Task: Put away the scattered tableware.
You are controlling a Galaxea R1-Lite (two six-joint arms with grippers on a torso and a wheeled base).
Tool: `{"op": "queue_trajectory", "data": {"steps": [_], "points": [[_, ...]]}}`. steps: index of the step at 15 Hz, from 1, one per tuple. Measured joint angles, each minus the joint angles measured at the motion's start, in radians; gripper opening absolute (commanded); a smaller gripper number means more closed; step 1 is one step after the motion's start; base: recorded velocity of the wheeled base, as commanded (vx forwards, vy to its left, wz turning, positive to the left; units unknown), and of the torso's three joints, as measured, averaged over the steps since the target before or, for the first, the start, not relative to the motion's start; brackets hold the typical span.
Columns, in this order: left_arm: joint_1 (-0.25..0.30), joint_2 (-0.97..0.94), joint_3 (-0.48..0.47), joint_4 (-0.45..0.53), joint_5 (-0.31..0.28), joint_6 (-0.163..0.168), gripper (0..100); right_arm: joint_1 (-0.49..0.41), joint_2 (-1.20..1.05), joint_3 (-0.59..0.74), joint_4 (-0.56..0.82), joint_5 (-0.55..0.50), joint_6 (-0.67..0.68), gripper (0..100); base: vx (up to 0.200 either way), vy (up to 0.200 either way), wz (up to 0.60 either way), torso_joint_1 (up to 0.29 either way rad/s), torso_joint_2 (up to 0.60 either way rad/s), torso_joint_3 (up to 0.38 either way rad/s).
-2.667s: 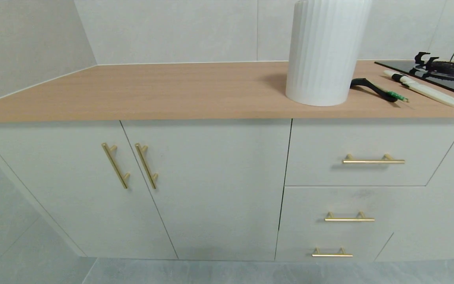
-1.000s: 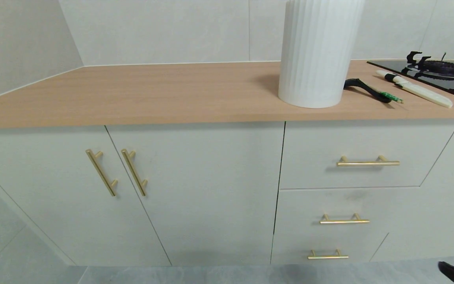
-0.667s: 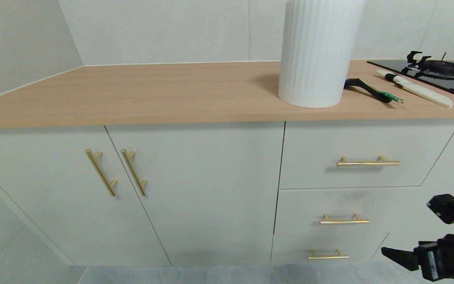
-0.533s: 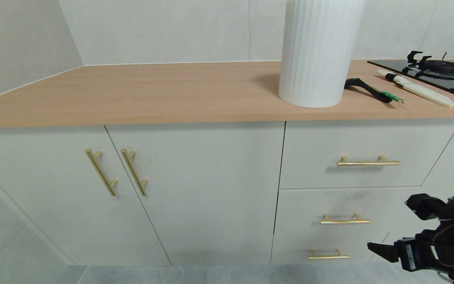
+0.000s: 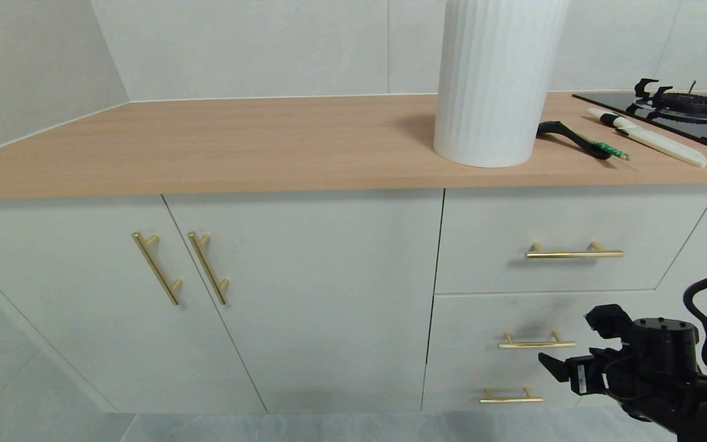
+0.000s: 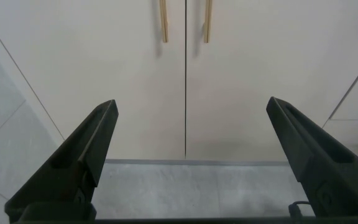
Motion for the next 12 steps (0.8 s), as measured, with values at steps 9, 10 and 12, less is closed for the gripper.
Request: {"op": "queue_trajectory", "data": {"steps": [9, 10, 12], "points": [[0.000, 0.000, 0.000, 0.000, 0.000, 0.000, 100, -0.007, 0.103, -0.228, 0.072, -0.054, 0.004, 100, 0.000, 0.000, 0.00, 0.000, 0.00, 0.000], [0.000, 0.000, 0.000, 0.000, 0.000, 0.000, 100, -0.007, 0.109, -0.256, 0.097, -0.060, 0.004, 100, 0.000, 0.000, 0.00, 0.000, 0.00, 0.000], [0.000, 0.000, 0.000, 0.000, 0.000, 0.000, 100, -0.008, 0.124, -0.287, 0.123, -0.065, 0.005, 100, 0.000, 0.000, 0.00, 0.000, 0.00, 0.000]]}}
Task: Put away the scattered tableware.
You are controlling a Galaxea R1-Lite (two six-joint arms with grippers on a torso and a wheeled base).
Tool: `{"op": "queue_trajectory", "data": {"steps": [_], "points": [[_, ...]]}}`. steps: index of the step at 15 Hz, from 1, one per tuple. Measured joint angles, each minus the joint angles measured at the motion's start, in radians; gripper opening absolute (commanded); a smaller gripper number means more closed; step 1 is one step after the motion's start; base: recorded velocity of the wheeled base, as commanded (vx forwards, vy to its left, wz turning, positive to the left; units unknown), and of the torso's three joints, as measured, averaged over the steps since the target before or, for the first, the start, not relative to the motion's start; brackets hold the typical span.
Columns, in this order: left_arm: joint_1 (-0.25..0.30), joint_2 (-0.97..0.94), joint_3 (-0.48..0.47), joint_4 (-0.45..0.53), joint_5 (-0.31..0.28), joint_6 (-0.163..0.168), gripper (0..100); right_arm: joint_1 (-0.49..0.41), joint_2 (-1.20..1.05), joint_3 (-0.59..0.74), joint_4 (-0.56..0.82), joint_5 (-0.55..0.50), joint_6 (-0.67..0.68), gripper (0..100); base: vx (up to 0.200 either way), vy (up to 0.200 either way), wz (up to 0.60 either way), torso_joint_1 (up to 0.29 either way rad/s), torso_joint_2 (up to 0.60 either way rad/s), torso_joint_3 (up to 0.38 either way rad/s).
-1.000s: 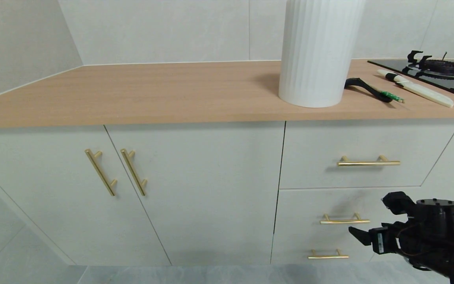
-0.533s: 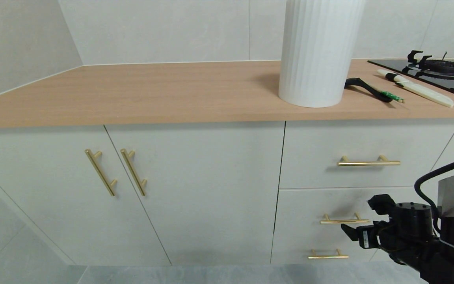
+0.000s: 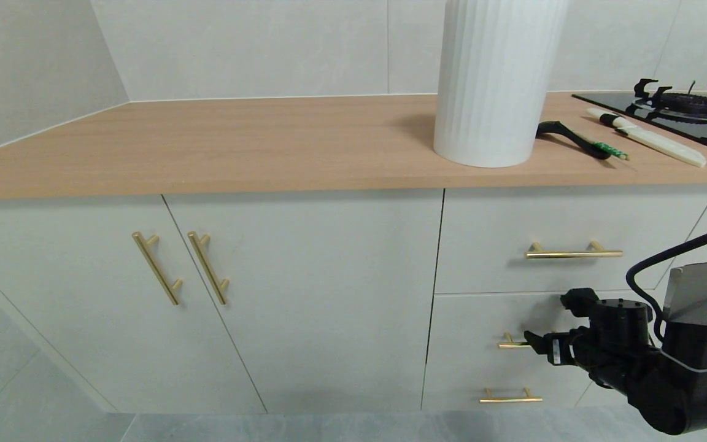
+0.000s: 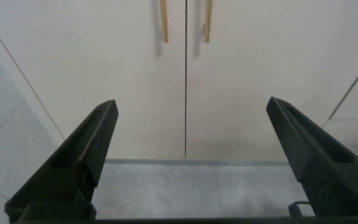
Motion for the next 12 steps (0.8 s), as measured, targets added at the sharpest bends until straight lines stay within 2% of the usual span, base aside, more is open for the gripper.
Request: {"op": "queue_trajectory", "data": {"steps": [7, 12], "points": [[0.000, 0.000, 0.000, 0.000, 0.000, 0.000, 100, 0.001, 0.015, 0.000, 0.076, 0.002, -0.001, 100, 0.000, 0.000, 0.00, 0.000, 0.00, 0.000], [0.000, 0.000, 0.000, 0.000, 0.000, 0.000, 100, 0.001, -0.046, 0.156, 0.096, 0.017, -0.017, 100, 0.000, 0.000, 0.00, 0.000, 0.00, 0.000]]}}
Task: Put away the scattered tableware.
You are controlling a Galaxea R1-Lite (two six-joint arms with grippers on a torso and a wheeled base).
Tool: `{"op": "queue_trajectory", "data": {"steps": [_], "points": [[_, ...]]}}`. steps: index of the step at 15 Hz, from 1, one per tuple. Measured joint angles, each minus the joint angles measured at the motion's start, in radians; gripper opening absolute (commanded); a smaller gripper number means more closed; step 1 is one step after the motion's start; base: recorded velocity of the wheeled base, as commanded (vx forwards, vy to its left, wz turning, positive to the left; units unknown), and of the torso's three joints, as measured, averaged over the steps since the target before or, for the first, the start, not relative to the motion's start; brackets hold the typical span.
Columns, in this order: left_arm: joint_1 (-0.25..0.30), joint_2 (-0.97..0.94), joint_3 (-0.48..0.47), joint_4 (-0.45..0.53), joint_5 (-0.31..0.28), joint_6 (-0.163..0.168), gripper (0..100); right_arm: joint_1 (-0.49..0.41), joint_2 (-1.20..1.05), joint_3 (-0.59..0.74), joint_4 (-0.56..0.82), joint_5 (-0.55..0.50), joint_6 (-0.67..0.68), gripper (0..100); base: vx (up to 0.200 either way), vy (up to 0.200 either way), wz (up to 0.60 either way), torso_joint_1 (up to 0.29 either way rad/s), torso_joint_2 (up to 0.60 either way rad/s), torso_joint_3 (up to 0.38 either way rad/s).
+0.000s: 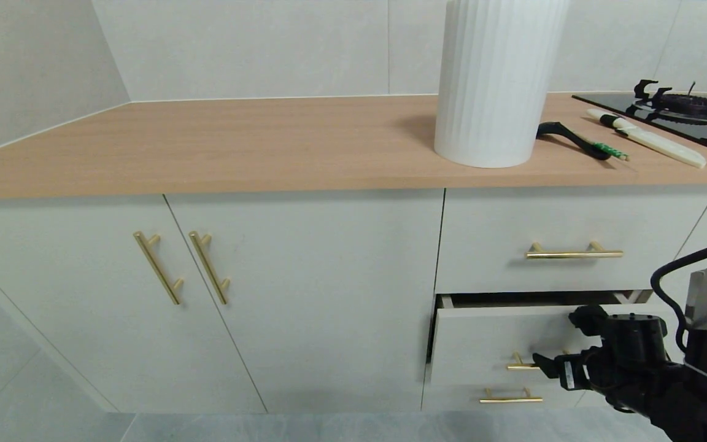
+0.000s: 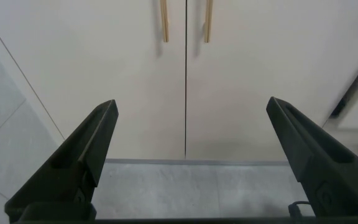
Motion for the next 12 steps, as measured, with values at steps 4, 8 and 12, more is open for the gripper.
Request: {"op": "queue_trajectory", "data": {"steps": [4, 8, 12], "points": [[0.000, 0.000, 0.000, 0.000, 0.000, 0.000, 100, -0.001, -0.144, 0.173, 0.016, 0.035, -0.013, 100, 0.000, 0.000, 0.00, 0.000, 0.00, 0.000], [0.000, 0.000, 0.000, 0.000, 0.000, 0.000, 100, -0.001, -0.393, 0.248, 0.051, 0.043, -0.013, 100, 0.000, 0.000, 0.00, 0.000, 0.00, 0.000], [0.000, 0.000, 0.000, 0.000, 0.000, 0.000, 100, -0.001, -0.658, 0.064, 0.474, 0.053, -0.014, 100, 0.000, 0.000, 0.00, 0.000, 0.00, 0.000]]}}
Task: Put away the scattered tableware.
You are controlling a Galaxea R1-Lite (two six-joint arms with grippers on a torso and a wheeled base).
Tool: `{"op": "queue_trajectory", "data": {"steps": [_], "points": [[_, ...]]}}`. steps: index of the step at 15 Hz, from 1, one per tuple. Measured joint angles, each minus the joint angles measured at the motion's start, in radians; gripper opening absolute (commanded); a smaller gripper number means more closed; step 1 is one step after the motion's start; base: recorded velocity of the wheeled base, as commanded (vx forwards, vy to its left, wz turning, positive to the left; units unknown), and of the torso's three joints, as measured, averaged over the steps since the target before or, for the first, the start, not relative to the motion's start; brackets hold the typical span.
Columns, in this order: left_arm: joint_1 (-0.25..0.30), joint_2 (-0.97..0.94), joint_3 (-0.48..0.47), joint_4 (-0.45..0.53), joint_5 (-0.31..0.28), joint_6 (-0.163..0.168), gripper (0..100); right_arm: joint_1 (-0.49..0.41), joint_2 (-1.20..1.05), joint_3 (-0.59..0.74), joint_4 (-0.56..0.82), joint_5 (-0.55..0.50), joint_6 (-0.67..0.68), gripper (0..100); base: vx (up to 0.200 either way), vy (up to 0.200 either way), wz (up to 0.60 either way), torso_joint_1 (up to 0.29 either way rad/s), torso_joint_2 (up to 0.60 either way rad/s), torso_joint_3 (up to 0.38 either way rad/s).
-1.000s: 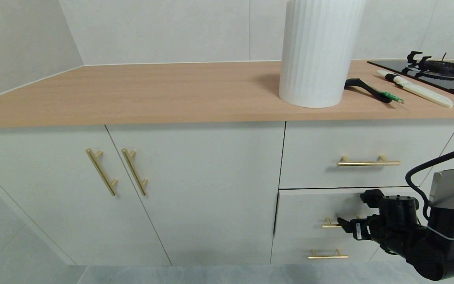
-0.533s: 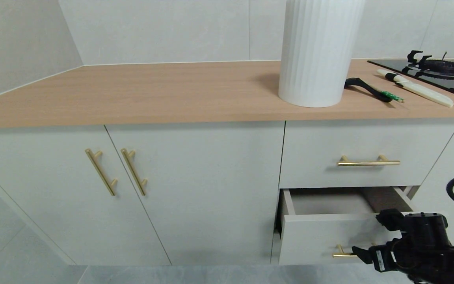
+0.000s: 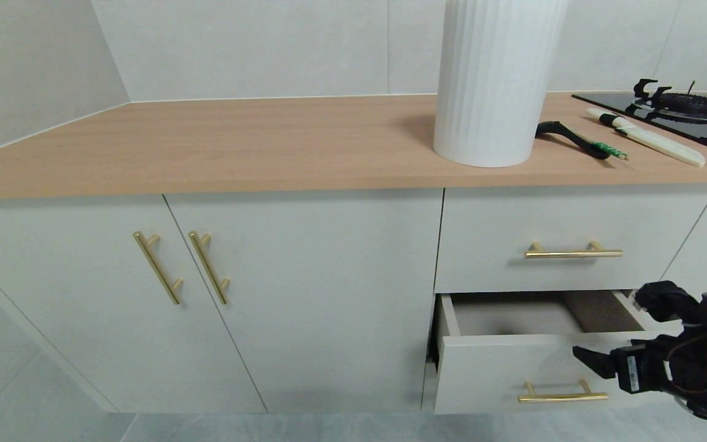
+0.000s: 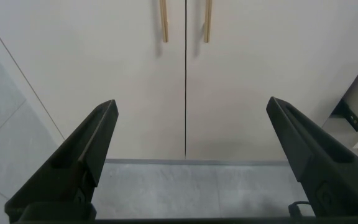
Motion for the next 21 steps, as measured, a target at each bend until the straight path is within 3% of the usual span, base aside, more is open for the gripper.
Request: {"op": "queue_trajectory", "data": {"steps": [2, 5, 10, 15, 21], "points": [[0.000, 0.000, 0.000, 0.000, 0.000, 0.000, 100, 0.004, -0.082, -0.169, 0.242, 0.029, 0.002, 100, 0.000, 0.000, 0.00, 0.000, 0.00, 0.000], [-0.001, 0.000, 0.000, 0.000, 0.000, 0.000, 100, 0.023, -0.057, -0.344, 0.384, 0.039, 0.004, 100, 0.000, 0.000, 0.00, 0.000, 0.00, 0.000], [0.000, 0.000, 0.000, 0.000, 0.000, 0.000, 100, 0.066, 0.140, -0.383, 0.322, -0.045, 0.007, 100, 0.000, 0.000, 0.00, 0.000, 0.00, 0.000], [0.000, 0.000, 0.000, 0.000, 0.000, 0.000, 100, 0.074, 0.196, -0.374, 0.344, -0.053, 0.004, 100, 0.000, 0.000, 0.00, 0.000, 0.00, 0.000], [0.000, 0.000, 0.000, 0.000, 0.000, 0.000, 100, 0.089, 0.104, -0.433, 0.779, -0.044, -0.027, 100, 0.000, 0.000, 0.00, 0.000, 0.00, 0.000]]}}
